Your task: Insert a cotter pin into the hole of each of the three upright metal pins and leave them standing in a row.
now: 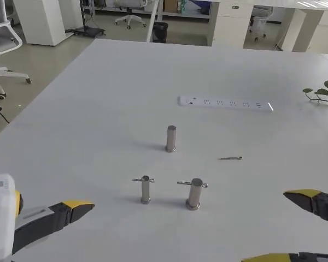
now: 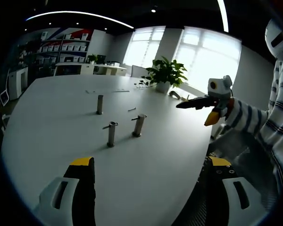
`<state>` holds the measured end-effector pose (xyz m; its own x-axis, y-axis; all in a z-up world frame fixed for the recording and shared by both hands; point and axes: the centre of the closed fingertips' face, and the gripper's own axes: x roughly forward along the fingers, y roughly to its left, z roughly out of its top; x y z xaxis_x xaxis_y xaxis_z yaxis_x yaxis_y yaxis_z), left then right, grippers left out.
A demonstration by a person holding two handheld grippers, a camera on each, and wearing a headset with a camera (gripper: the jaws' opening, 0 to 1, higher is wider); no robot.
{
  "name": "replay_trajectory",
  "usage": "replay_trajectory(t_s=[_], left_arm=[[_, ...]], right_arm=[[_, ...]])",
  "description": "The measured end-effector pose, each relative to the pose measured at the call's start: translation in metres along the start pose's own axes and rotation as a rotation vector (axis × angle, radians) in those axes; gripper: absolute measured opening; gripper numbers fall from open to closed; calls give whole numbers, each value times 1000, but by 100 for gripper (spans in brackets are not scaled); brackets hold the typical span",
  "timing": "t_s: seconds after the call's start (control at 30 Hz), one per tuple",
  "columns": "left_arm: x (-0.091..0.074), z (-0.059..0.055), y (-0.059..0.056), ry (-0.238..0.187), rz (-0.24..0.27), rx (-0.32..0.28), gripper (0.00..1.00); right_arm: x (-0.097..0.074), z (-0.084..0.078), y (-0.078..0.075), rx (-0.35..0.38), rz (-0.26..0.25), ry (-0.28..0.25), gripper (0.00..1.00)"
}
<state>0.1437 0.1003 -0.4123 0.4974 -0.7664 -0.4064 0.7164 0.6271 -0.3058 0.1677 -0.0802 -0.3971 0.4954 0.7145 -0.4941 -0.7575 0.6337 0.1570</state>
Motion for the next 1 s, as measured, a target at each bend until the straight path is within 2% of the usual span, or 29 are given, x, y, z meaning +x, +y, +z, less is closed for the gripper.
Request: replay_trajectory(t_s=[0.2, 0.43, 0.6, 0.7, 0.93, 1.0], left_arm=[[-1, 4, 0, -9, -2, -6, 98], [-2, 9, 1, -16, -2, -4, 98], [-3, 28, 4, -57, -7, 2, 97], [-1, 45, 9, -78, -8, 20, 97], [13, 78, 19, -95, -20, 75, 95], [19, 87, 21, -91, -27, 109, 95]], right_arm=[[-4, -4, 2, 61, -11, -23, 97], [-5, -9, 2, 100, -15, -8, 98], [-4, -8, 3, 111, -9, -14, 98], [-4, -8, 4, 111, -4, -14, 98], [-4, -8, 4, 110, 0, -18, 97], [-5, -8, 4, 113, 0, -21, 97]])
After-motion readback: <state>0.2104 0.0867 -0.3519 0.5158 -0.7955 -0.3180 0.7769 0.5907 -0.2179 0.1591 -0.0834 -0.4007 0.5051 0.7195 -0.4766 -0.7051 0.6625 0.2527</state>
